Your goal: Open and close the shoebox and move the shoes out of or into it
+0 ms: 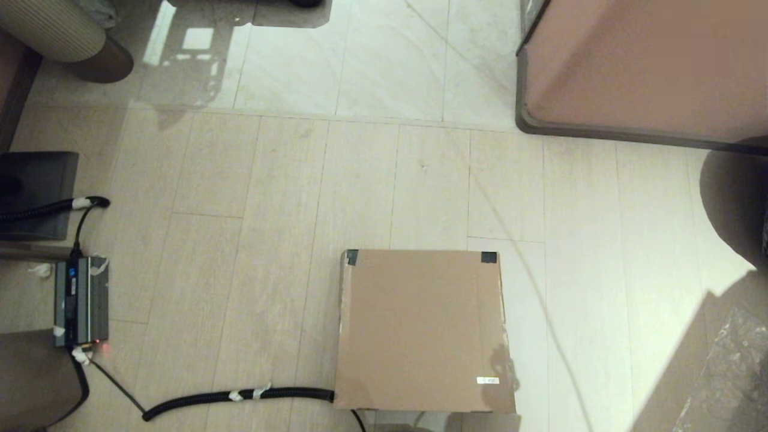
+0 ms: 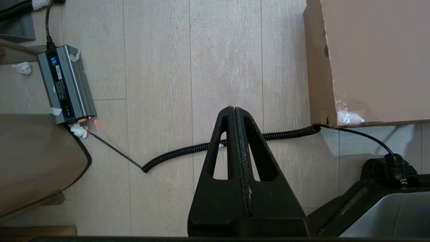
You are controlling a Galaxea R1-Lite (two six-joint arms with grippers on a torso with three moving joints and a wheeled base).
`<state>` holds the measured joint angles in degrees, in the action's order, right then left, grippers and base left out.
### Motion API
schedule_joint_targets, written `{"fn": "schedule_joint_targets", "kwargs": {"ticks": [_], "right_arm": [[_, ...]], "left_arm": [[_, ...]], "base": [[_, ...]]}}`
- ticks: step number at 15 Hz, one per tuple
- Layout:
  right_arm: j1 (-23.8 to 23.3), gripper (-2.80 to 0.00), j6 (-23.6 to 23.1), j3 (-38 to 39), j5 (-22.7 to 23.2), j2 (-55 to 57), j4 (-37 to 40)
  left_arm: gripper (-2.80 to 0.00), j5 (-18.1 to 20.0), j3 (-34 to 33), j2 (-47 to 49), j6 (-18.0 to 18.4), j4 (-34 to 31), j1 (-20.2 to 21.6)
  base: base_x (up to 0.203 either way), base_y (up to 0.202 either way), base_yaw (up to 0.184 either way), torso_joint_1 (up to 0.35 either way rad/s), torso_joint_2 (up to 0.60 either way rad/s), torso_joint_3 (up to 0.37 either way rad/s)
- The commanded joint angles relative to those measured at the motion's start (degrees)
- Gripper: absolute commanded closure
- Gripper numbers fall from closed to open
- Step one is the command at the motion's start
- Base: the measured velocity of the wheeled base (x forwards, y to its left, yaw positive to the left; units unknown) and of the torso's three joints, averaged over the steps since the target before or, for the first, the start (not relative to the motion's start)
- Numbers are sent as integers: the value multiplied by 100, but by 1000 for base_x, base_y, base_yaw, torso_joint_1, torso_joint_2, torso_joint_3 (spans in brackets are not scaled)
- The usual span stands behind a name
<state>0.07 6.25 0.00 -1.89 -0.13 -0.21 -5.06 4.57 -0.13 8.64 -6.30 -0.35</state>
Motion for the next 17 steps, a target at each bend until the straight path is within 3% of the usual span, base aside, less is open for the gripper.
{"fn": "schedule_joint_targets", "kwargs": {"ticks": [1,17], "right_arm": [[1,0,7,0,-4,13,-5],[1,0,-230,9,40,13,3]], "left_arm": [[0,-4,0,2,6,-3,0],[0,-4,0,5,6,-11,0]], "base": [[0,0,0,0,0,0],[0,0,0,0,0,0]]}}
